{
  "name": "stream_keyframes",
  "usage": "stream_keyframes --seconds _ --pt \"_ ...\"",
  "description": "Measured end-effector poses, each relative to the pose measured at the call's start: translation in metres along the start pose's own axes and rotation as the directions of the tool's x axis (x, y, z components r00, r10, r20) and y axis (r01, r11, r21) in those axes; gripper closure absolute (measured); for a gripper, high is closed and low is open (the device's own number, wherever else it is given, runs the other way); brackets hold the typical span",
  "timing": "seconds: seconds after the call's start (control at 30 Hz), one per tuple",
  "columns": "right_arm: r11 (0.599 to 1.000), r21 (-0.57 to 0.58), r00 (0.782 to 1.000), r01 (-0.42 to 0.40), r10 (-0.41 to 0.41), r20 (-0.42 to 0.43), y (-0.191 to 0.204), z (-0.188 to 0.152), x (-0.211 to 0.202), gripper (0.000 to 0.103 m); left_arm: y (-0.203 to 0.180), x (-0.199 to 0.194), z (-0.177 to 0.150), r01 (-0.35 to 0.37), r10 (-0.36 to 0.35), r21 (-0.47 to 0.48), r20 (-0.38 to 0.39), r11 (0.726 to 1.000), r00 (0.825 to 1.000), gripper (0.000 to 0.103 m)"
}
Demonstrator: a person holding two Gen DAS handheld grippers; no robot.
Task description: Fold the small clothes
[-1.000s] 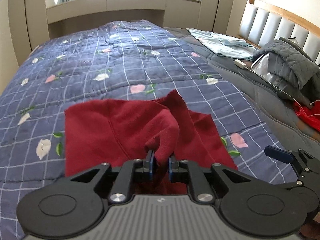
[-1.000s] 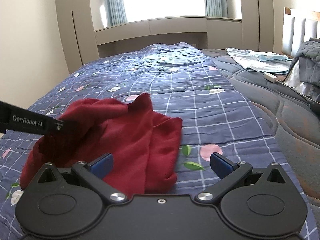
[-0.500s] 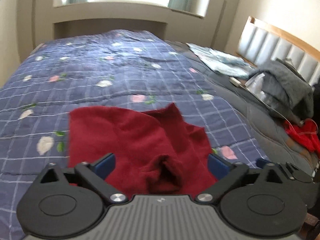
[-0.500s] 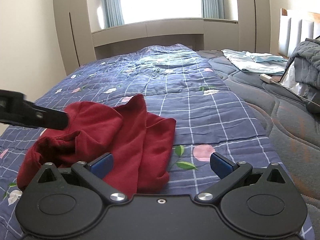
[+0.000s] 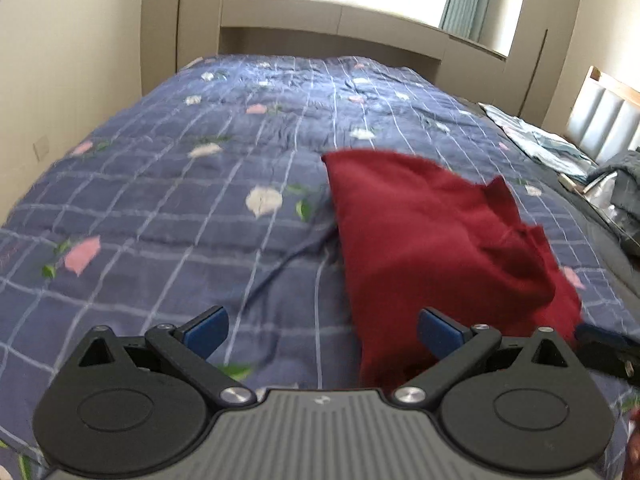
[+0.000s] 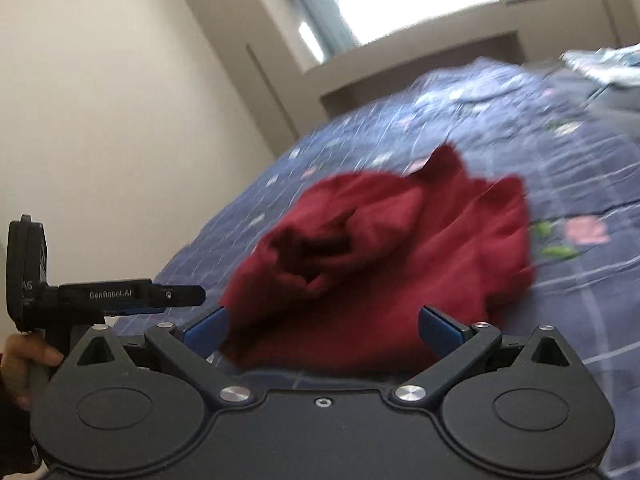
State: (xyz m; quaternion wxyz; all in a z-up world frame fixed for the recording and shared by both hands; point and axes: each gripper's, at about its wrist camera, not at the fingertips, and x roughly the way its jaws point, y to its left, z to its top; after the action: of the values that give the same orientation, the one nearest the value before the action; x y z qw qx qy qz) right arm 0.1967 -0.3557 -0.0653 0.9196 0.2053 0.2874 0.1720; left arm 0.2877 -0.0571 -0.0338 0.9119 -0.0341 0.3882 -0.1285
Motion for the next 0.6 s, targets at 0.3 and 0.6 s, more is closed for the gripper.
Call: stream_keyframes --seconds 0.3,0.6 --pt "0.981 0.173 0.995 -0.089 0.094 -0.016 -0.036 0.043 0.039 0.003 -0.049 0.003 -0.029 -0.034 0.001 0.3 0.112 0.953 0.994 0.0" --pt "0.97 0.24 0.995 0.026 -0.002 -0.098 -0.072 0.091 0.113 0.037 -0.112 0.004 -0.029 -0.095 -0.052 0.533 0.253 0.84 0.966 0.014"
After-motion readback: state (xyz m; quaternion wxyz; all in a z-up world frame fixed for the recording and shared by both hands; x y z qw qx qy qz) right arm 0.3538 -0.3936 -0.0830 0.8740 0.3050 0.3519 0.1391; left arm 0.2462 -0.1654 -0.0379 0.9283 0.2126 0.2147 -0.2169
